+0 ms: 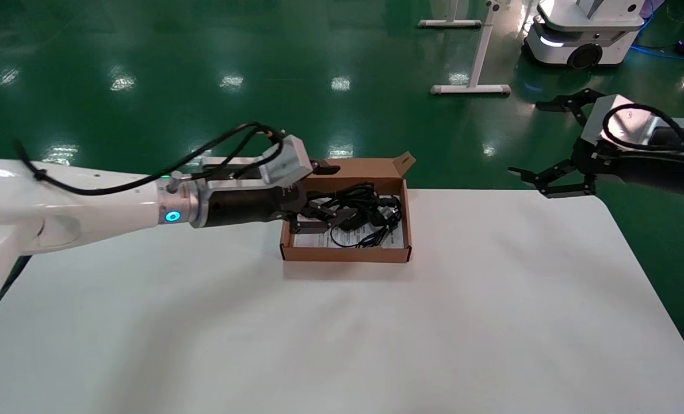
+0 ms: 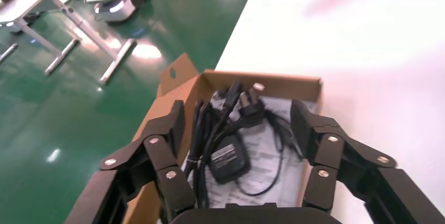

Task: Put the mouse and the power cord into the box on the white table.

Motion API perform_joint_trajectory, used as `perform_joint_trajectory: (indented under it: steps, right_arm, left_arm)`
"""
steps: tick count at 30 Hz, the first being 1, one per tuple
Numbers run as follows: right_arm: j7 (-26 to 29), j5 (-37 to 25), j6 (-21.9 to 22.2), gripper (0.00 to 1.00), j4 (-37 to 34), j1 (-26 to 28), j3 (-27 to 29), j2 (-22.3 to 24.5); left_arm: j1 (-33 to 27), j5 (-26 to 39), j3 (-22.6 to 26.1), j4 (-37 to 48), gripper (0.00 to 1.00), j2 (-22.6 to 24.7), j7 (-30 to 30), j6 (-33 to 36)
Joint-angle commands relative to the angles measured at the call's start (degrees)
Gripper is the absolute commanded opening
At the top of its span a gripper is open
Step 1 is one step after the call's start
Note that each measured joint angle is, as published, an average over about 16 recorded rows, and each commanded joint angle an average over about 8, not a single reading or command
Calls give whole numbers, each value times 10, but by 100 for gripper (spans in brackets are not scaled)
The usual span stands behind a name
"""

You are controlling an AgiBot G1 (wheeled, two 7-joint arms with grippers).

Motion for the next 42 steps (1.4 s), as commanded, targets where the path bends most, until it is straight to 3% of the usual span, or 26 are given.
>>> perform_joint_trajectory:
  steps: [1,42]
  right_arm:
    - [21,12,-7,100,24,-15,8,5]
    - [459,257,-144,100,509,-318,169,114]
  left_arm:
    - [12,-14,-11,-18,100,-14,-10,12]
    - [248,-302,-232,-390,100,-303,-209,249]
